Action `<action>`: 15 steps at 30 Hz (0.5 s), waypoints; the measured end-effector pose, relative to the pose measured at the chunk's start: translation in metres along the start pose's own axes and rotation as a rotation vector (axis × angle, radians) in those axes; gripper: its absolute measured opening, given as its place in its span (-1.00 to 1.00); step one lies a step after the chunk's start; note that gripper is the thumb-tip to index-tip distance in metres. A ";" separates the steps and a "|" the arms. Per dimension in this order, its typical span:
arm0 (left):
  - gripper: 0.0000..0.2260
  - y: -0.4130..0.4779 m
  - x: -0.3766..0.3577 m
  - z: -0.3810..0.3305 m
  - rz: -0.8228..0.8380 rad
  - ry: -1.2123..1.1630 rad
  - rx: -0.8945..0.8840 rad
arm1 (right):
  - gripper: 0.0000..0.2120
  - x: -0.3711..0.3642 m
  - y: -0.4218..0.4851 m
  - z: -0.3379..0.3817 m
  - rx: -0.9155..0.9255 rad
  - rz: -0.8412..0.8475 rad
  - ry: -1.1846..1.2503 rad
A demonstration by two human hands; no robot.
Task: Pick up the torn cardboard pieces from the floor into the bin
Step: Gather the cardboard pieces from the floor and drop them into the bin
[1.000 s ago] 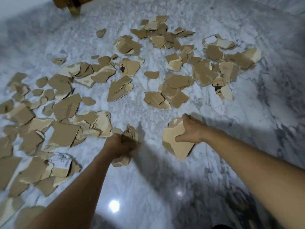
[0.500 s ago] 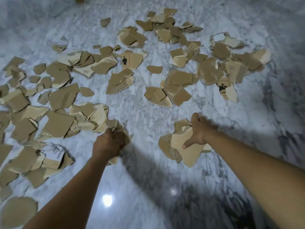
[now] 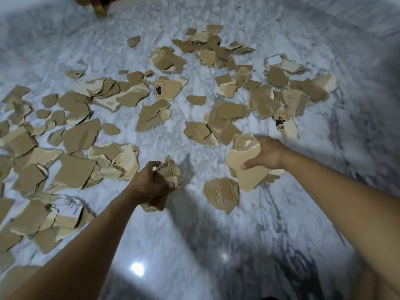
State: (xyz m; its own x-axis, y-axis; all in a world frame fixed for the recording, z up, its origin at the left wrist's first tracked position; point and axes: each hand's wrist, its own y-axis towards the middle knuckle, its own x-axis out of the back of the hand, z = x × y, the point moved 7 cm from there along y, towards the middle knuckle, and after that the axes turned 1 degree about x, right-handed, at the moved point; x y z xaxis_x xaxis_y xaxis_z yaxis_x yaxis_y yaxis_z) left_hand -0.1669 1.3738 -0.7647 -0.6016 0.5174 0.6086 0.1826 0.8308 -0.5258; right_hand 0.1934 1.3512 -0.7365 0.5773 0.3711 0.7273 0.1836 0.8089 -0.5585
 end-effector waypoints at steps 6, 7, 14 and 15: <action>-0.35 0.004 -0.048 -0.051 0.315 0.117 -0.053 | -0.07 0.014 -0.007 -0.016 -0.052 0.018 -0.020; -0.37 0.003 -0.059 -0.062 0.353 0.163 -0.072 | -0.01 0.011 -0.008 -0.021 -0.061 0.051 -0.022; -0.32 0.015 -0.154 -0.097 0.237 0.670 -0.232 | -0.27 -0.019 -0.016 -0.063 -0.128 0.157 0.006; -0.34 0.016 -0.159 -0.103 0.162 0.725 -0.264 | -0.28 -0.023 -0.016 -0.069 -0.133 0.161 0.003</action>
State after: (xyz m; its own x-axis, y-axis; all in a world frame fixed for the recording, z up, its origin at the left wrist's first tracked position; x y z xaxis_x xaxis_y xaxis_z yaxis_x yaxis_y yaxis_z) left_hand 0.0118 1.3263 -0.8088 0.0889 0.5652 0.8202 0.4577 0.7082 -0.5376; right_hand 0.2323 1.2986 -0.7716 0.6099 0.4891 0.6236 0.1926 0.6718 -0.7153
